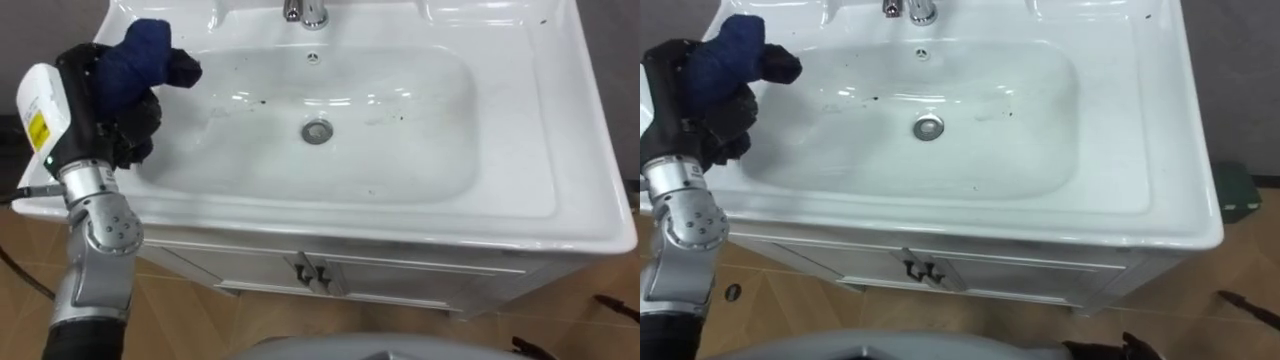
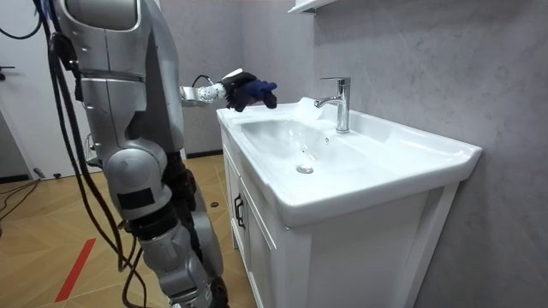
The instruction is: Wipe basin
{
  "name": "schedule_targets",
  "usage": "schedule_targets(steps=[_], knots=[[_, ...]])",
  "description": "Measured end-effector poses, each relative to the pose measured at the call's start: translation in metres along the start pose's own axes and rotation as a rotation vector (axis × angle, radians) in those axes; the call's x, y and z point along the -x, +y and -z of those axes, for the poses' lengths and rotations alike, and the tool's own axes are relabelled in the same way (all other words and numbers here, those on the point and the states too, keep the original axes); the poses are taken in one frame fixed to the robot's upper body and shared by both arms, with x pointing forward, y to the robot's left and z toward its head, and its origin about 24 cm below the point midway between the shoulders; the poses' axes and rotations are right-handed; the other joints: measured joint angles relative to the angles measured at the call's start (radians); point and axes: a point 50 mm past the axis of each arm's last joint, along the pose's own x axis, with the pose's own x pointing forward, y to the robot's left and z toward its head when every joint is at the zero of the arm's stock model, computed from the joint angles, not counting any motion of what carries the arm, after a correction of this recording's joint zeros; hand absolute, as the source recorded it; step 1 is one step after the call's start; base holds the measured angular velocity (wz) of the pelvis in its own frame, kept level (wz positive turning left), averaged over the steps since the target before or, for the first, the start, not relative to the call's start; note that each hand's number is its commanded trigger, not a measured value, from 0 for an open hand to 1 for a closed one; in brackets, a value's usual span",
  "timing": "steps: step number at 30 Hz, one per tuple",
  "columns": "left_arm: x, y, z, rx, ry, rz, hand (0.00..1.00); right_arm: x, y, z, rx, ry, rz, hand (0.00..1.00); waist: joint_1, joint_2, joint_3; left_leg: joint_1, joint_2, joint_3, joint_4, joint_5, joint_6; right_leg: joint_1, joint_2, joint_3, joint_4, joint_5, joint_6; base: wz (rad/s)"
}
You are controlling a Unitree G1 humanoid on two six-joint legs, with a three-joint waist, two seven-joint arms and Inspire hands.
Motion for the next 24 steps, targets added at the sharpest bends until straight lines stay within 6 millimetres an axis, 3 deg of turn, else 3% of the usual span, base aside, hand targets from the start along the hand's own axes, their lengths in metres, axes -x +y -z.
schedule_targets(steps=[4, 10, 15, 20, 24], knots=[[0.004, 0.011, 0.024, -0.068, 0.109, -0.031, 1.0, 0.001, -0.006, 0.006, 0.084, 0.043, 0.013, 0.0, 0.006, 0.001, -0.0008, 0.0, 0.0, -0.001, 0.002, 0.0, 0.0, 0.0, 0.001, 0.011, 0.0, 0.0, 0.0, -0.03], [0.004, 0.021, 0.036, -0.091, 0.171, -0.065, 1.0, 0.002, -0.011, 0.015, 0.145, 0.088, 0.036, 0.0, 0.028, -0.001, -0.0008, 0.0, -0.001, -0.001, 0.004, 0.0, 0.0, 0.0, 0.001, 0.011, 0.001, 0.0, 0.0, 0.01], [0.011, 0.022, 0.044, -0.116, 0.21, -0.055, 1.0, 0.003, -0.017, 0.016, 0.167, 0.101, 0.057, 0.0, 0.033, -0.003, 0.0032, 0.0, -0.001, -0.002, 0.003, 0.0, 0.0, 0.0, 0.001, 0.012, 0.001, 0.0, 0.0, 0.0], [0.026, 0.017, 0.066, -0.167, 0.305, 0.0, 1.0, 0.003, -0.021, 0.015, 0.17, 0.106, 0.073, 0.0, 0.033, 0.0, 0.003, 0.002, -0.001, -0.002, 0.002, 0.0, 0.0, -0.001, 0.001, 0.021, -0.001, 0.0, 0.0, -0.04], [0.027, 0.017, 0.066, -0.17, 0.305, -0.003, 1.0, 0.004, -0.024, 0.017, 0.173, 0.124, 0.084, 0.0, 0.034, -0.002, 0.0019, 0.002, -0.003, -0.003, 0.001, 0.0, 0.0, -0.001, 0.001, 0.022, -0.001, 0.0, 0.0, 0.0]])
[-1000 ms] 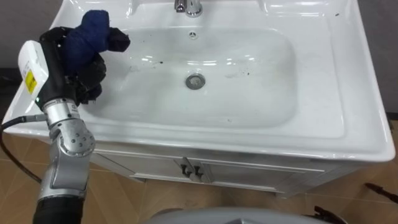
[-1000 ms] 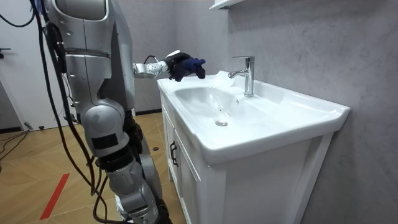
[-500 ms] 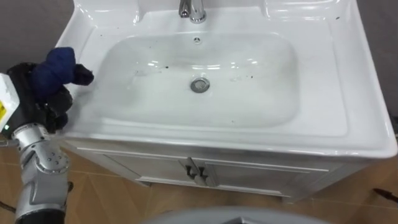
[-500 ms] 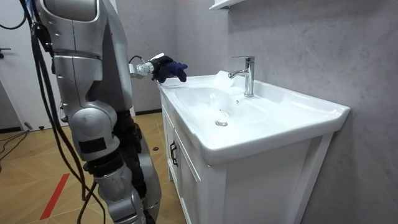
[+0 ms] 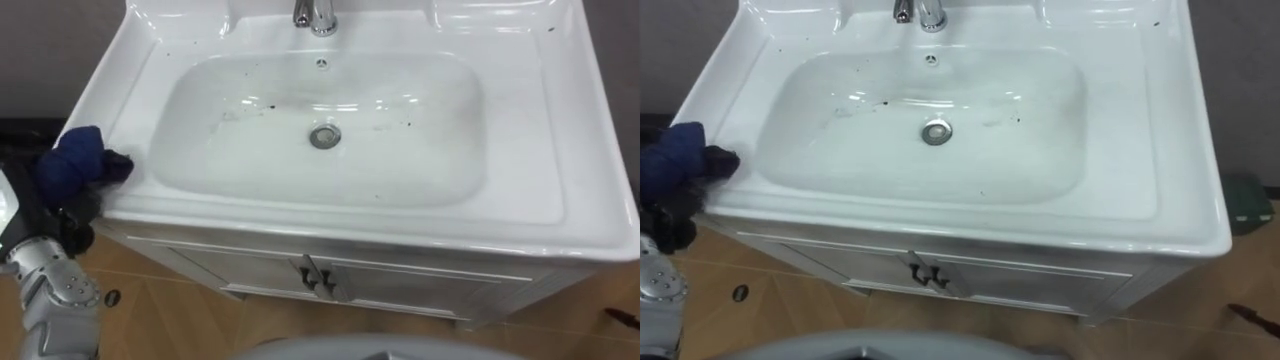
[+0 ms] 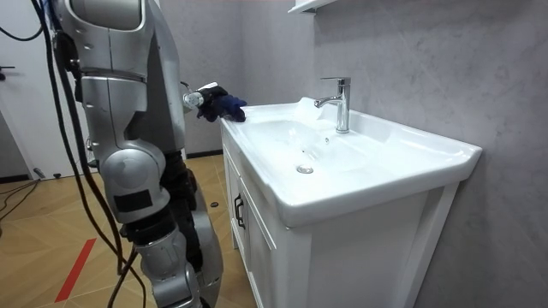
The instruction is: Wipe basin
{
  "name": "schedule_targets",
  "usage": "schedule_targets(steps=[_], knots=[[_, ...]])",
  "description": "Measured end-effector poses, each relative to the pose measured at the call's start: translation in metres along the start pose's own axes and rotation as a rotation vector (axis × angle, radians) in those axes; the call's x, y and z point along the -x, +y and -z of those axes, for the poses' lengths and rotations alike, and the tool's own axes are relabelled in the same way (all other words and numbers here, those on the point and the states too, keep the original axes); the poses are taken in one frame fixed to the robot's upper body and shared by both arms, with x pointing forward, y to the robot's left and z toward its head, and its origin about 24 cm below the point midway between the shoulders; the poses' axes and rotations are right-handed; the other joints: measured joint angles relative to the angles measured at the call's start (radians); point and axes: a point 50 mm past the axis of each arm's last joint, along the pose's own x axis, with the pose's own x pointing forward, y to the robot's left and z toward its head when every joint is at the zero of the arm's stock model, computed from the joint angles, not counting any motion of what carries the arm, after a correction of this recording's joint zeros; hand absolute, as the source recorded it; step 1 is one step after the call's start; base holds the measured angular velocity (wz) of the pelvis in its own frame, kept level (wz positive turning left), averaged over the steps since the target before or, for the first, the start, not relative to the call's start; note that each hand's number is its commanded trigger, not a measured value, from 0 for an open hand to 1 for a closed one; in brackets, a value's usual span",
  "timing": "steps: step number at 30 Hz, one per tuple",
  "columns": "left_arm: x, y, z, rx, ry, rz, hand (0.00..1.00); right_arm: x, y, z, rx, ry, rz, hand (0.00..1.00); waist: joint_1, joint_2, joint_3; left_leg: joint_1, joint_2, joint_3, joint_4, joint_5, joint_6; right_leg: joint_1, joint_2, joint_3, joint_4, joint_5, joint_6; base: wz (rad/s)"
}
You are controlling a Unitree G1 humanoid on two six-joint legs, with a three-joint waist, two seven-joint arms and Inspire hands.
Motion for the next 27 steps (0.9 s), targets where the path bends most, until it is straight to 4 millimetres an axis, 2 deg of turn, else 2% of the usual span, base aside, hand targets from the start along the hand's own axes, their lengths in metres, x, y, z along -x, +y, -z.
schedule_targets(steps=[11, 20, 23, 27], knots=[[-0.002, 0.001, -0.003, 0.005, -0.005, -0.007, 1.0, 0.0, 0.0, 0.001, 0.005, 0.002, 0.001, 0.0, -0.004, 0.0, -0.0002, 0.0, 0.0, 0.0, 0.0, 0.0, 0.0, 0.0, -0.001, -0.001, 0.001, 0.0, 0.0, 0.0], [-0.018, 0.005, -0.028, 0.042, -0.066, -0.051, 1.0, 0.0, 0.0, -0.003, 0.042, -0.017, 0.002, 0.0, -0.012, 0.0, 0.0002, -0.008, 0.001, -0.001, 0.001, 0.0, 0.0, -0.012, -0.002, 0.0, 0.0, 0.0, 0.0, 0.0], [-0.025, 0.015, -0.037, -0.002, -0.122, -0.09, 1.0, 0.0, -0.001, -0.003, 0.076, -0.018, 0.005, 0.0, -0.023, 0.001, -0.0008, -0.014, 0.0, -0.002, 0.0, 0.0, 0.001, -0.016, -0.001, -0.001, 0.001, 0.001, 0.0, 0.0], [-0.033, 0.031, -0.047, -0.031, -0.183, -0.162, 1.0, 0.0, -0.004, -0.002, 0.077, -0.016, 0.014, 0.0, -0.036, 0.003, 0.0017, -0.013, 0.0, -0.001, -0.002, 0.0, 0.001, -0.018, -0.002, 0.004, 0.001, 0.001, 0.0, -0.03]])
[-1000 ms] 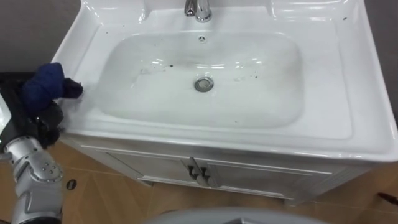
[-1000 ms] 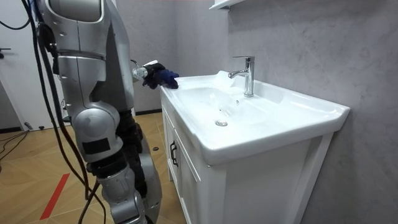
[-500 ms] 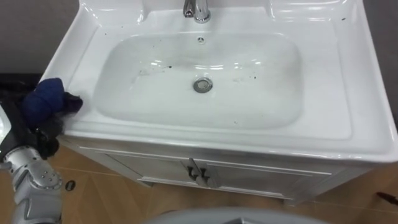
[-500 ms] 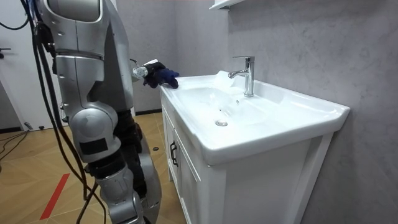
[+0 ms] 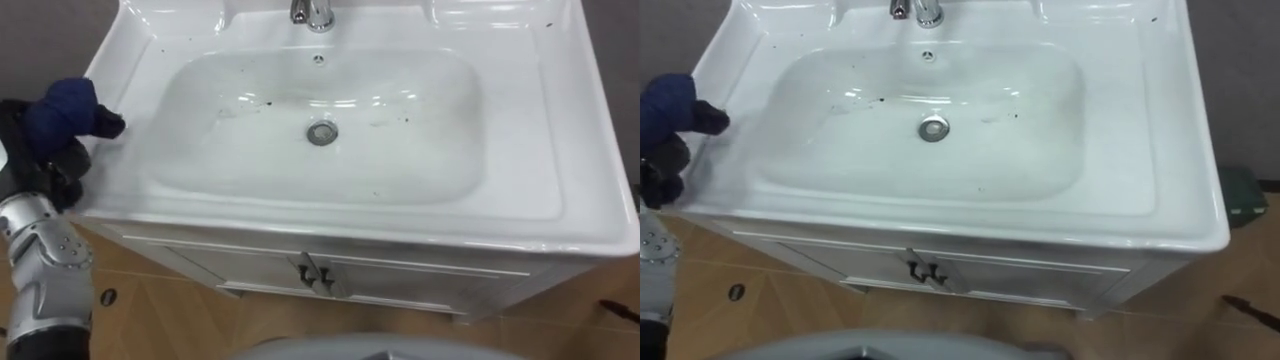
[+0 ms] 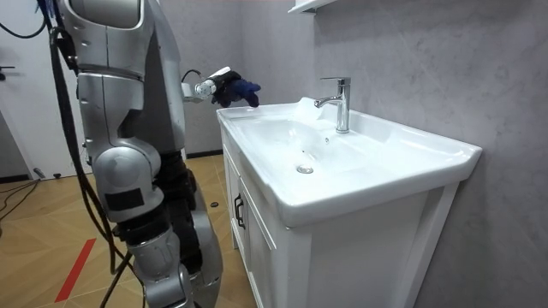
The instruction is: Wipe basin
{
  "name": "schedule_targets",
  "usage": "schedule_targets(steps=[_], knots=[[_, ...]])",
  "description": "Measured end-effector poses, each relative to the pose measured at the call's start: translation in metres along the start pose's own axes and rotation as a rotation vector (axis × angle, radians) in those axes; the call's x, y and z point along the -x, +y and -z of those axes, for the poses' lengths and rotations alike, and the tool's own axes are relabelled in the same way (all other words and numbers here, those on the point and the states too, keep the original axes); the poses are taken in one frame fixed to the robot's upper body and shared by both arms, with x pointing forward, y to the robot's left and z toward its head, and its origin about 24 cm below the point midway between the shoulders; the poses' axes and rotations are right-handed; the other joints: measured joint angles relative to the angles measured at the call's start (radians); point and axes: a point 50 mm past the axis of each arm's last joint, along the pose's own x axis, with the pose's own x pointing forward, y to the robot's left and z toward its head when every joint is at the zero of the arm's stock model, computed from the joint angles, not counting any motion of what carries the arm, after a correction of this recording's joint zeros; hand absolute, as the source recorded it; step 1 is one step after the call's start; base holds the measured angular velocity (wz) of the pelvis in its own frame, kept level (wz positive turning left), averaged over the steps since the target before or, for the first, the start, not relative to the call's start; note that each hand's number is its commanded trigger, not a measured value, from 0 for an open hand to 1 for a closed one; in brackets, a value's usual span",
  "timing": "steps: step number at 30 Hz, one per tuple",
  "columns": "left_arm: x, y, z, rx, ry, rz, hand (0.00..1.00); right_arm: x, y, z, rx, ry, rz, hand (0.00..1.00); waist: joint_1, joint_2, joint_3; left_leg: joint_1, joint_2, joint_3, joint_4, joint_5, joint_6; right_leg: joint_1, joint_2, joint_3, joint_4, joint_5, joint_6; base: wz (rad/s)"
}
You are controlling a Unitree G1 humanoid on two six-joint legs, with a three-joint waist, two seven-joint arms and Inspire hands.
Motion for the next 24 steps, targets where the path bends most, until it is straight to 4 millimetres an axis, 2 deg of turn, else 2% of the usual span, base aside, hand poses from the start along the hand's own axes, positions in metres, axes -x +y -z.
schedule_targets(steps=[4, 7, 11, 15, 16, 21, 24], knots=[[-0.004, 0.002, -0.004, 0.004, -0.004, -0.022, 1.0, 0.0, -0.003, 0.001, 0.02, 0.003, 0.007, 0.0, 0.0, 0.01, 0.002, 0.014, 0.0, 0.001, -0.015, 0.0, 0.0, 0.001, 0.001, 0.019, 0.0, 0.0, 0.0, -0.11], [-0.004, 0.001, -0.003, 0.002, 0.0, -0.018, 1.0, 0.0, -0.003, 0.002, 0.021, 0.004, 0.007, 0.0, -0.007, 0.008, 0.0043, 0.016, 0.0, 0.005, -0.019, 0.0, 0.0, 0.001, 0.0, 0.021, 0.003, 0.0, 0.0, -0.04], [-0.001, -0.006, 0.006, -0.019, 0.034, 0.019, 1.0, 0.0, -0.003, 0.002, 0.022, 0.006, 0.008, 0.0, -0.005, 0.008, 0.0043, 0.028, 0.002, 0.012, -0.032, 0.0, 0.0, 0.001, 0.0, 0.029, 0.006, 0.0, 0.0, -0.05], [0.004, -0.014, 0.018, -0.04, 0.09, 0.073, 1.0, 0.0, -0.003, 0.004, 0.021, 0.021, 0.006, 0.0, 0.0, 0.004, 0.0027, 0.031, 0.003, 0.016, -0.03, 0.0, 0.0, -0.006, -0.001, 0.042, 0.018, 0.0, 0.0, -0.08], [0.004, -0.014, 0.018, -0.04, 0.092, 0.08, 1.0, 0.0, -0.002, 0.003, 0.021, 0.023, 0.006, 0.0, 0.009, 0.0, 0.0009, 0.028, 0.004, 0.017, -0.03, 0.0, 0.0, -0.013, 0.0, 0.049, 0.02, 0.0, 0.0, -0.1], [0.004, -0.014, 0.021, -0.05, 0.099, 0.086, 1.0, 0.0, -0.002, 0.002, 0.022, 0.021, 0.004, 0.0, 0.013, -0.015, -0.0043, 0.015, 0.003, 0.016, -0.011, -0.003, 0.005, -0.017, 0.0, 0.052, 0.02, 0.0, 0.0, 0.01], [0.004, -0.013, 0.028, -0.068, 0.125, 0.087, 1.0, 0.0, -0.001, 0.001, 0.023, 0.017, -0.005, 0.0, 0.019, -0.015, -0.0043, 0.009, 0.003, 0.015, -0.001, -0.003, 0.006, -0.023, 0.0, 0.058, 0.019, 0.0, 0.001, -0.02]])
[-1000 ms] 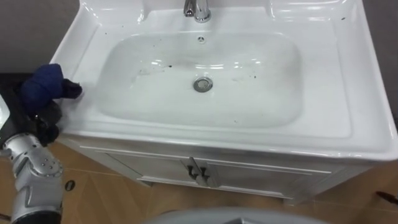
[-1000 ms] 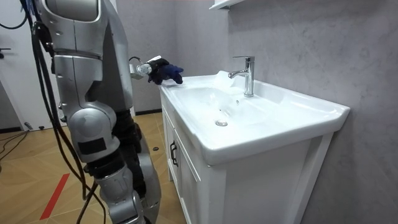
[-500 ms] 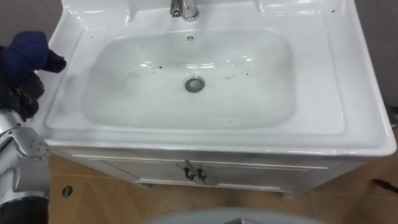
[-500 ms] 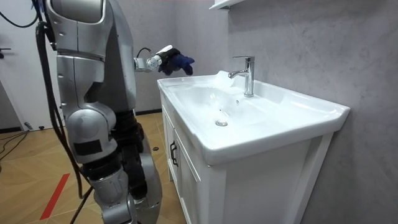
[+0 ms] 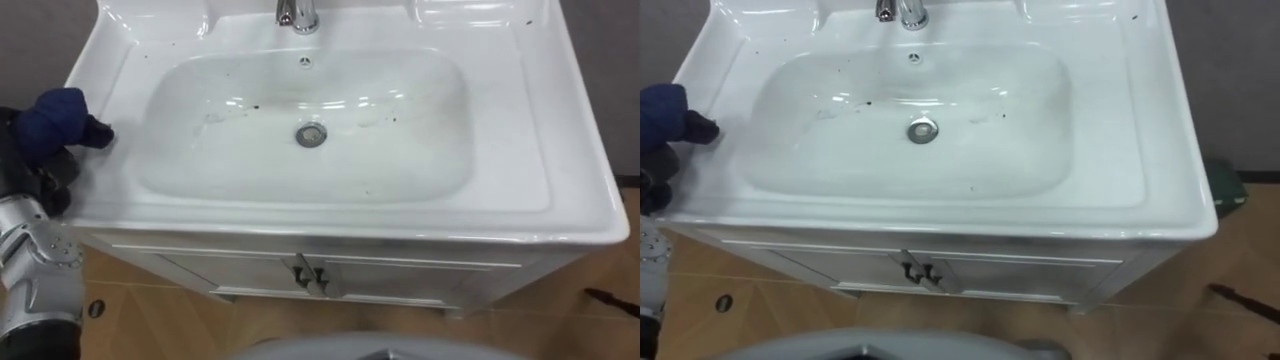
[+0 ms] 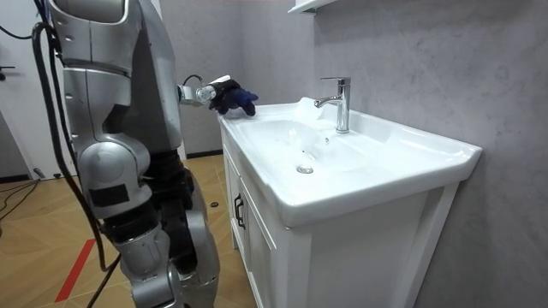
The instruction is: Wipe basin
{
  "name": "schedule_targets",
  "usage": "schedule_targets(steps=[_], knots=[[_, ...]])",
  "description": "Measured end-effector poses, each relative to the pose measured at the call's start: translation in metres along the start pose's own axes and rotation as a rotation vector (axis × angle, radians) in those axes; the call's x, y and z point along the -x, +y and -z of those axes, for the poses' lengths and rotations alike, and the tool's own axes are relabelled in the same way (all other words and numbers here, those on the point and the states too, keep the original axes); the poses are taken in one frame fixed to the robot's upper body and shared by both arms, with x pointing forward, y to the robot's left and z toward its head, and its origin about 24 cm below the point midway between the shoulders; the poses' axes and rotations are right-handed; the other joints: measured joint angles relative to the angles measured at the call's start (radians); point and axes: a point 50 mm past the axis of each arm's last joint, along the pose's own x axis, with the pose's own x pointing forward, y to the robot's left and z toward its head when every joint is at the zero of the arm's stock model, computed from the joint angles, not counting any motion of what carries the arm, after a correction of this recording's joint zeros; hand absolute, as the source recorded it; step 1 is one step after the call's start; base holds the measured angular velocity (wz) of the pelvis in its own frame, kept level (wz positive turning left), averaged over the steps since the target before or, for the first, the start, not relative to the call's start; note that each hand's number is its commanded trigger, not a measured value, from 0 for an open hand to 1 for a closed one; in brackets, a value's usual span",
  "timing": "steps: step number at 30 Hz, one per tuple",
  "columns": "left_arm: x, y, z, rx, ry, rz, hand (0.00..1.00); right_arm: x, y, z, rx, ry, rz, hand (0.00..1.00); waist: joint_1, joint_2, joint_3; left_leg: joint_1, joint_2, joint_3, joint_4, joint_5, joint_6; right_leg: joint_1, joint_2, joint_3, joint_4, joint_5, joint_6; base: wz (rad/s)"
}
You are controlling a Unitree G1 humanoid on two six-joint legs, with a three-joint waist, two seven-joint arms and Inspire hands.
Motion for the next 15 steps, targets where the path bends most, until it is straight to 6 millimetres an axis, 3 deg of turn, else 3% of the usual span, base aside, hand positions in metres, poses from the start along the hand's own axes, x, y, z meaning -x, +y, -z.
schedule_targets(steps=[5, 6, 7, 8, 15], knots=[[-0.004, 0.007, 0.005, -0.011, 0.016, -0.024, 1.0, 0.0, 0.001, 0.002, 0.0, 0.017, -0.017, 0.0, 0.016, 0.001, -0.0003, -0.013, 0.001, -0.001, 0.01, 0.0, 0.0, -0.011, 0.001, 0.004, 0.004, 0.001, 0.0, -0.01], [-0.005, 0.009, 0.006, -0.012, 0.022, -0.031, 0.62, 0.0, 0.001, 0.002, 0.0, 0.015, -0.022, 0.0, 0.017, 0.001, -0.0001, -0.013, 0.001, -0.001, 0.01, 0.0, 0.0, -0.011, 0.0, 0.004, 0.004, 0.001, 0.0, 0.0], [-0.005, 0.011, 0.008, -0.011, 0.03, -0.039, 0.36, 0.0, 0.001, 0.001, 0.0, 0.012, -0.025, 0.0, 0.017, 0.002, 0.0001, -0.013, 0.0, -0.001, 0.01, 0.0, 0.0, -0.011, 0.0, 0.004, 0.003, 0.001, 0.0, 0.0], [-0.006, 0.012, 0.01, -0.011, 0.038, -0.046, 0.0, 0.0, 0.001, 0.0, 0.0, 0.009, -0.027, 0.0, 0.017, 0.003, 0.0006, -0.013, 0.0, -0.001, 0.01, 0.0, 0.0, -0.01, 0.0, 0.003, 0.003, 0.001, 0.0, 0.0], [-0.007, 0.014, 0.01, -0.02, 0.041, -0.059, 0.0, 0.0, 0.0, -0.006, -0.001, -0.017, -0.022, 0.0, 0.016, 0.007, 0.0029, -0.015, -0.001, -0.012, 0.009, 0.0, 0.0, -0.009, 0.001, 0.002, 0.002, 0.001, 0.0, 0.0]])
